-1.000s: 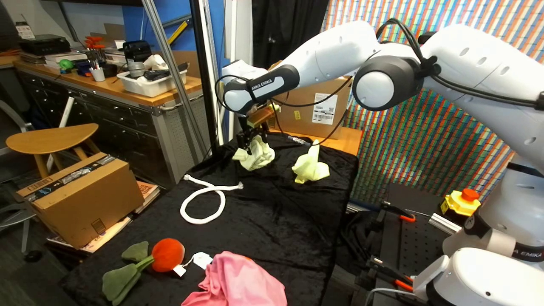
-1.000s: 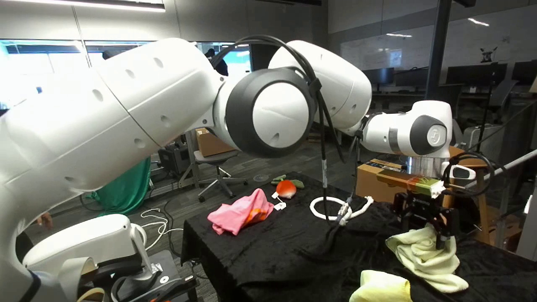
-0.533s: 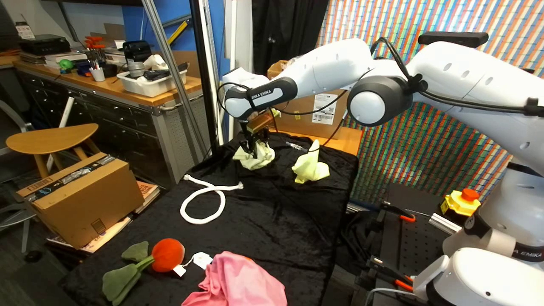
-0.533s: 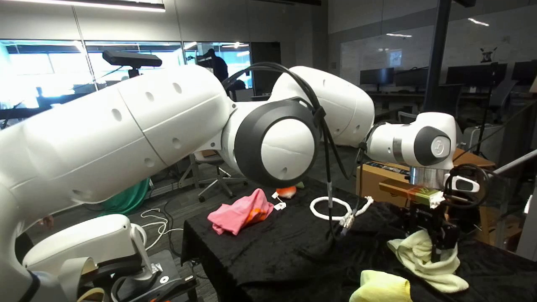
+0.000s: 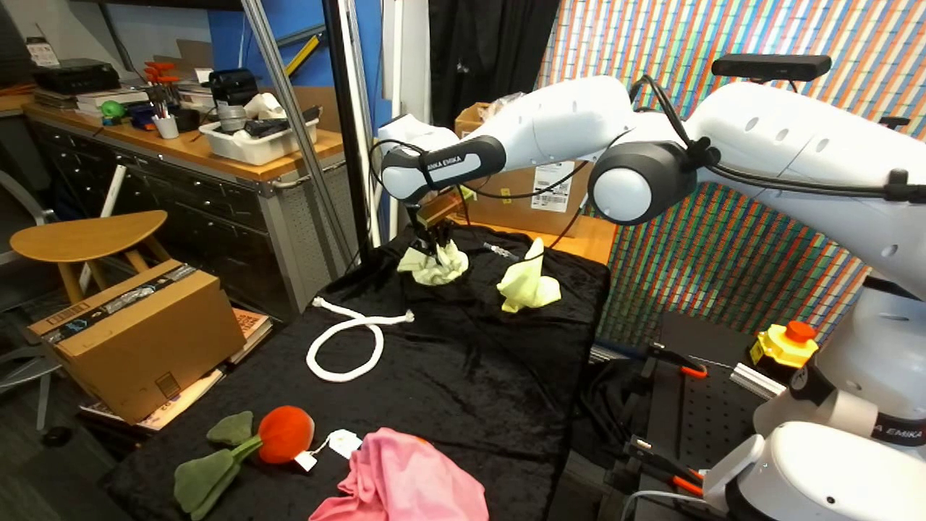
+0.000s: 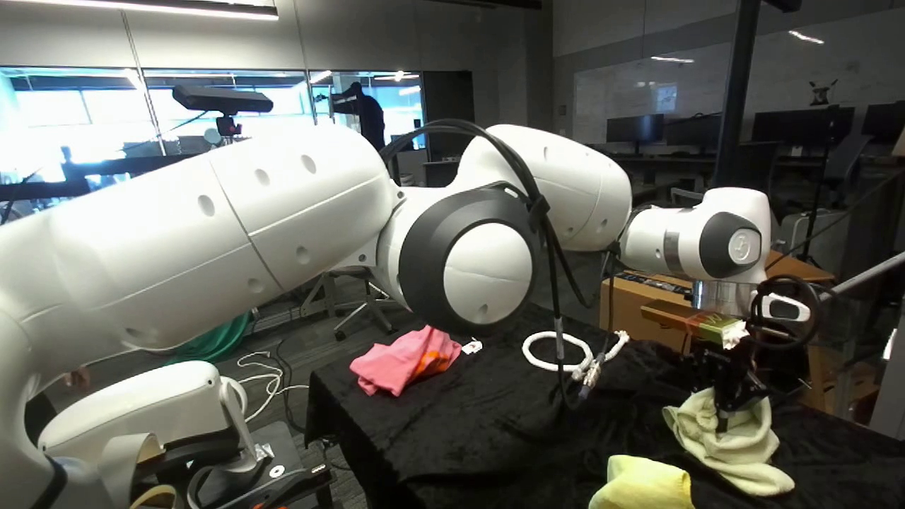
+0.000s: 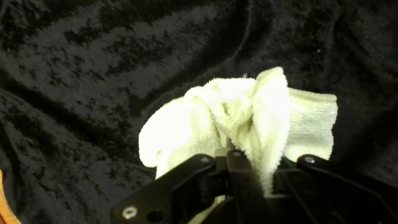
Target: Gather all the objects on the table and put them in one place
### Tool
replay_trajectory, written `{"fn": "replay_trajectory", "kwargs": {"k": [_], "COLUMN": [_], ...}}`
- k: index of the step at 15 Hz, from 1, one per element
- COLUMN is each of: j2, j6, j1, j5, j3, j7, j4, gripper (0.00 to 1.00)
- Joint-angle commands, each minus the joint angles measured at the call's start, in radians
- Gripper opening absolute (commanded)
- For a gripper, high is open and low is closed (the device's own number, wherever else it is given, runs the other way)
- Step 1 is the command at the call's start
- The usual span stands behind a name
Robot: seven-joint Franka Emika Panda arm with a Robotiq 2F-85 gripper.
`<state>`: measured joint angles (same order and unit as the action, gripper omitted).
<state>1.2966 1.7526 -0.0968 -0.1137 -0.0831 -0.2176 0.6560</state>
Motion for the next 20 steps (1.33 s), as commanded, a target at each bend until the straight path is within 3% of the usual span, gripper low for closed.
{"fn": "replay_trajectory", "kwargs": {"k": [1, 9, 18, 20], "j2": [-0.059, -0.292, -0.609, -0.672], "j6": [-0.035, -0.006, 0.019, 0.021], "j1": [0.005, -0.001, -0.048, -0.036], "j5": [0.015, 0.015, 0.034, 0.087], "j3": [0.037, 0.104, 0.149, 0.116], "j7": [0.072, 0.149, 0.181, 0.2], "j4": [0.003, 0.177, 0.576, 0.661], "gripper": [0.08, 0.07, 0.08, 0.08]}}
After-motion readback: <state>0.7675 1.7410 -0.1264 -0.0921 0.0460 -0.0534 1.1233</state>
